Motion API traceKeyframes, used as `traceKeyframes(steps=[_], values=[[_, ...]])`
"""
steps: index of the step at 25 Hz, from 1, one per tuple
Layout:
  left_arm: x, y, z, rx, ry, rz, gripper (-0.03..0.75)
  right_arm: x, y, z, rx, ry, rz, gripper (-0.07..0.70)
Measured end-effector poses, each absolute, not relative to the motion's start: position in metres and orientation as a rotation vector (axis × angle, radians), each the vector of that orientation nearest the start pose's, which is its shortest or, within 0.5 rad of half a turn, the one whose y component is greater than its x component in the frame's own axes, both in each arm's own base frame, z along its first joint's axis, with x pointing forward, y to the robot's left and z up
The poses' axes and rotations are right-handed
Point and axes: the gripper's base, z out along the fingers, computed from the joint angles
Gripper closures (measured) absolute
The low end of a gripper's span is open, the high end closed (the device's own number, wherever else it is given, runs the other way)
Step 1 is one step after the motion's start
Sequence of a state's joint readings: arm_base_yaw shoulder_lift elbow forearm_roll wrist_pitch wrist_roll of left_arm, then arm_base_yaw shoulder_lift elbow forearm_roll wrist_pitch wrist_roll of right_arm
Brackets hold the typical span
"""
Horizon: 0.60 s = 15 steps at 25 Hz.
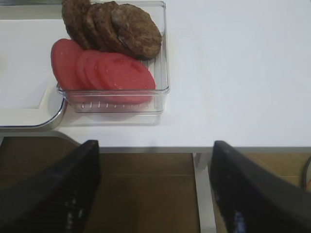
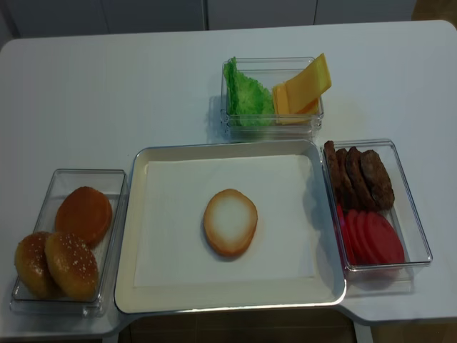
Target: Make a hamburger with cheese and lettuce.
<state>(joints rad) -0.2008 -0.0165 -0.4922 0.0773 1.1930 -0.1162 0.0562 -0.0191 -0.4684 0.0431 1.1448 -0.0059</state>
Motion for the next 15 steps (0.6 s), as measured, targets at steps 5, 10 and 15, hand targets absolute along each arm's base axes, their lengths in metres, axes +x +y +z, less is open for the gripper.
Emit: traceKeyframes(steps=[5, 10, 15], values=[[-0.0112, 0.0089, 0.2649, 0.083, 2.165, -0.087, 0.291, -0.0082, 0.0031, 0.2618, -0.07, 2.14, 0.082, 0.082], [-0.0112, 0.0089, 0.2649, 0.083, 2.165, -0.087, 0.291, -0.0082, 0.0031, 0.2618, -0.07, 2.14, 0.082, 0.082], [-0.0116, 0.0083, 0.2649, 0.026, 2.166, -0.056, 0.292, -0.0082, 0.0031, 0.2618, -0.07, 2.14, 0.082, 0.082]])
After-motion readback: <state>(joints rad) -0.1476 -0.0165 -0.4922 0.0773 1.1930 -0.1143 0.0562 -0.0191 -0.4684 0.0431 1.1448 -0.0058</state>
